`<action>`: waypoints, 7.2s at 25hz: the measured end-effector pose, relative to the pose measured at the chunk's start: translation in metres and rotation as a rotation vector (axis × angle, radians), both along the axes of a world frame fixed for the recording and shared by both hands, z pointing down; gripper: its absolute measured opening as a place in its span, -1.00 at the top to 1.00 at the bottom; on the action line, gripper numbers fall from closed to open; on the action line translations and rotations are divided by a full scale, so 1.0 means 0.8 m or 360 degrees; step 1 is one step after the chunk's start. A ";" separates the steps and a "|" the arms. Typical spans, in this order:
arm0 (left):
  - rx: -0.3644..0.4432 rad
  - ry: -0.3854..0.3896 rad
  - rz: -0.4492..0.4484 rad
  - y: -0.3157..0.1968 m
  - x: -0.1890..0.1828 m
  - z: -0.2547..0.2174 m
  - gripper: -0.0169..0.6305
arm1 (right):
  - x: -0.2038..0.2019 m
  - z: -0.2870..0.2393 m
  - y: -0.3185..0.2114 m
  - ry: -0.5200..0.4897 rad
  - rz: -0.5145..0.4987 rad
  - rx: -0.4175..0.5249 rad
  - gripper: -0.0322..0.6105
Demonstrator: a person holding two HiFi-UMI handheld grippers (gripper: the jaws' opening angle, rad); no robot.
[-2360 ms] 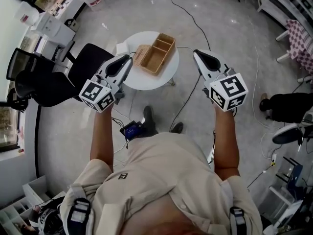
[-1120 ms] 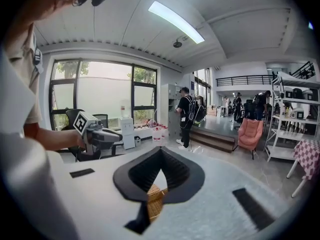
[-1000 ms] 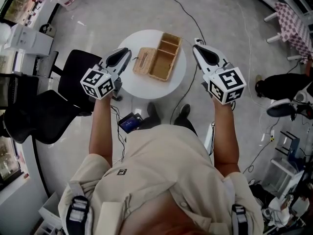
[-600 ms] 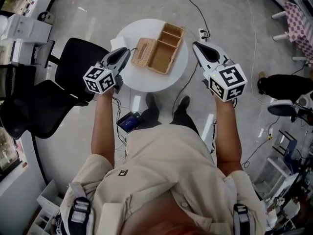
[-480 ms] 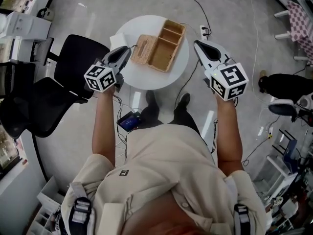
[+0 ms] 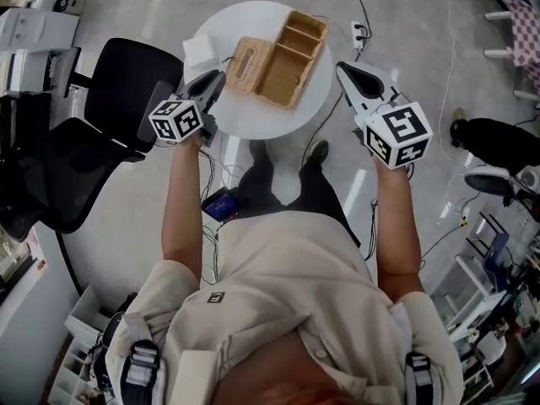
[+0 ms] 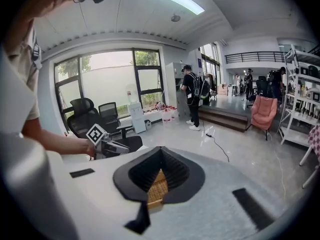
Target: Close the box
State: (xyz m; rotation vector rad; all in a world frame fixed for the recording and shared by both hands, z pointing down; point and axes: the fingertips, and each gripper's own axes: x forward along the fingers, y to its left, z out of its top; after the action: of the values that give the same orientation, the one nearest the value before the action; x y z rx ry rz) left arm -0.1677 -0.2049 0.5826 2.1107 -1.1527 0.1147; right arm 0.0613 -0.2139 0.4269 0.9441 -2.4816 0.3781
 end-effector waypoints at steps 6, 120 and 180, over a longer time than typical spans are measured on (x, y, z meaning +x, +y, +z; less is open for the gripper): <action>-0.0185 0.0145 -0.0106 0.009 -0.008 0.071 0.76 | -0.012 0.032 -0.003 0.0014 -0.0031 -0.0052 0.92; -0.0648 0.1135 -0.0713 0.056 -0.004 0.222 0.40 | 0.025 0.125 0.082 0.0194 0.0003 -0.0283 0.92; 0.0049 -0.0015 0.0189 0.084 0.116 0.033 0.77 | 0.086 0.069 0.113 0.0190 0.0109 -0.0230 0.92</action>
State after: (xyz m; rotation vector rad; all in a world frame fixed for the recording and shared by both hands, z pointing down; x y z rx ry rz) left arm -0.0747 -0.1376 0.6093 2.2082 -1.0402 0.1631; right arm 0.1304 -0.1235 0.4824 0.9651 -2.2858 0.5014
